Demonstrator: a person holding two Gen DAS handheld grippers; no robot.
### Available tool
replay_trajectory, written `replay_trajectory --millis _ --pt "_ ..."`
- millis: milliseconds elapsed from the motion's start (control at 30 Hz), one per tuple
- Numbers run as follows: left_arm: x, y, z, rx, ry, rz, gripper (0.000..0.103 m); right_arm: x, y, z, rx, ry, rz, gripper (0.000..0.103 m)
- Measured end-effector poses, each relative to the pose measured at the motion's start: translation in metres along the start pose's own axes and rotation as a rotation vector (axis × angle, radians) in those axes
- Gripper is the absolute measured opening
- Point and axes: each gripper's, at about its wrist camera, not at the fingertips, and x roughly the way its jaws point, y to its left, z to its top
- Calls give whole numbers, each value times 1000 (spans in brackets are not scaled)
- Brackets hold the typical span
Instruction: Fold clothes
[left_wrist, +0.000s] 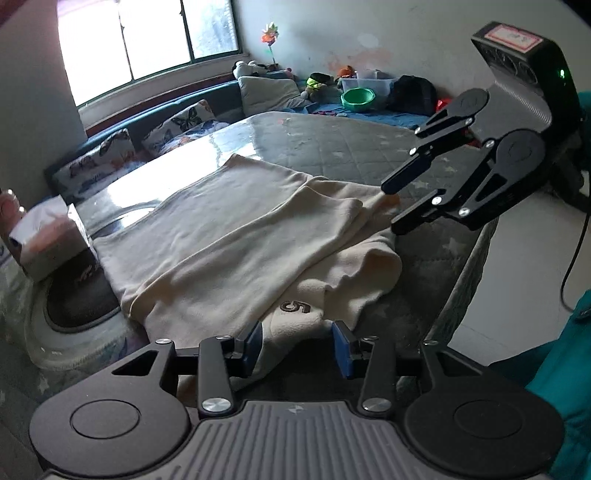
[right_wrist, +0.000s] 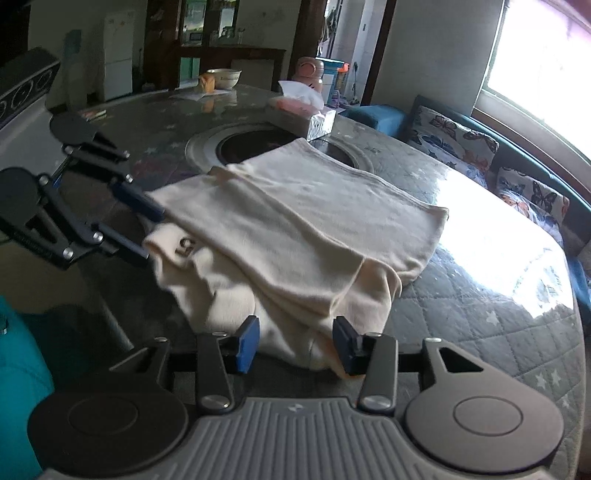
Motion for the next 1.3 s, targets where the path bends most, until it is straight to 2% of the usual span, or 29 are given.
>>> replay_trajectory --millis 67,133,233,300,400,633,767,933,1000,1067,1233,1300 --pt "3 -1 -1 12 -2 6 43 -2 3 -4 -29 1 -6 51" --pt "4 -1 -1 15 -13 6 30 -4 5 -7 -59 0 -7 53" --pt "4 0 1 22 -30 4 17 -5 9 -11 -99 1 0 58" --pt "5 2 4 5 -37 4 14 -5 13 -14 -135 -5 1 59" --pt "7 15 10 -67 -40 -6 13 -2 19 -15 -201 -34 3 68" --pt "21 48 26 -217 -24 -50 13 13 34 -11 -328 -109 13 70" --pt "29 61 30 -282 -11 -78 13 27 32 -2 -316 -128 38 62" --pt "30 67 27 -304 -6 -88 14 45 14 12 -203 -92 81 37" --pt "27 63 23 -282 -4 -77 19 49 4 17 -136 -75 118 25" --pt "23 60 19 -261 -3 -65 22 51 -5 22 -77 -60 150 21" --pt "15 51 9 -207 2 -37 44 51 -22 31 14 -43 199 16" --pt "11 48 5 -186 4 -25 45 51 -26 32 31 -43 207 16"
